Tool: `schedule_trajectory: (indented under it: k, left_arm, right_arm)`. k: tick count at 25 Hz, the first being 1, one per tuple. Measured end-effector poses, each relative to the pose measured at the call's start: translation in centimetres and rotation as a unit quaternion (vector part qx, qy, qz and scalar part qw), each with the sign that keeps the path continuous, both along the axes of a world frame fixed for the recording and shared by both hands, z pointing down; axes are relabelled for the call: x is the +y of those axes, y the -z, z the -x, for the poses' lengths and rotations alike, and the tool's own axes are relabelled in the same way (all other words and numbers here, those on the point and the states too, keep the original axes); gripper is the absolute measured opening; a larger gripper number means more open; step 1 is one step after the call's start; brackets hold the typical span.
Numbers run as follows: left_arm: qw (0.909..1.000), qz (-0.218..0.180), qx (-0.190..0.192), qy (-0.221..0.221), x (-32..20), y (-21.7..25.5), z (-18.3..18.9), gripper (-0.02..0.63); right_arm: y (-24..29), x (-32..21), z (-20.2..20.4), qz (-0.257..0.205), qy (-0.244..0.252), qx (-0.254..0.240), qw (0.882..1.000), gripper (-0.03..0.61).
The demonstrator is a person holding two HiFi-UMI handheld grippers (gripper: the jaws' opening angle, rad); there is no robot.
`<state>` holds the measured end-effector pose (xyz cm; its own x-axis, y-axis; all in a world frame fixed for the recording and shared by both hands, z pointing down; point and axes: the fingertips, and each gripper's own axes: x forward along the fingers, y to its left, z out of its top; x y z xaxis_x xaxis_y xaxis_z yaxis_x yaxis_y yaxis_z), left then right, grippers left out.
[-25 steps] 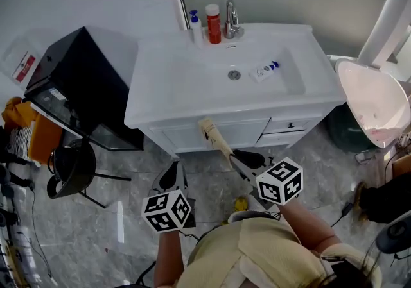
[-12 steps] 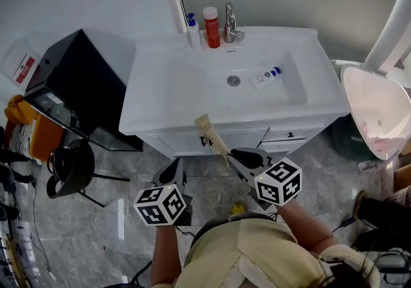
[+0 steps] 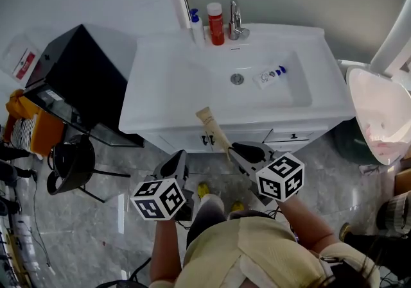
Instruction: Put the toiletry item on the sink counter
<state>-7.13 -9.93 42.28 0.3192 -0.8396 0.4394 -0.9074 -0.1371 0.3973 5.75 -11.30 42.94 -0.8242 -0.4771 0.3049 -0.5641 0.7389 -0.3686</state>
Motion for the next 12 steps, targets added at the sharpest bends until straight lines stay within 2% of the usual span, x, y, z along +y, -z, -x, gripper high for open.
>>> schedule_trajectory:
  k: [2,8,12]
  left_arm:
    - [1.0000,0.001,0.010,0.000,-0.8,-0.1,0.3,0.037]
    - [0.9998,-0.011,-0.014,-0.008,-4.5,0.3,2.1,0.037]
    - [0.9999,-0.003,0.010,-0.013,-7.3,0.3,4.2,0.038]
  right_arm:
    - [0.1,-0.5,0.5,-0.002,-0.001,-0.001,1.000,0.070]
    - [0.5,-3.6,2.1,-0.007,-0.017,-0.001,1.000,0.070]
    - [0.4,-6.3,4.0,-0.004,-0.026,0.004,1.000,0.070]
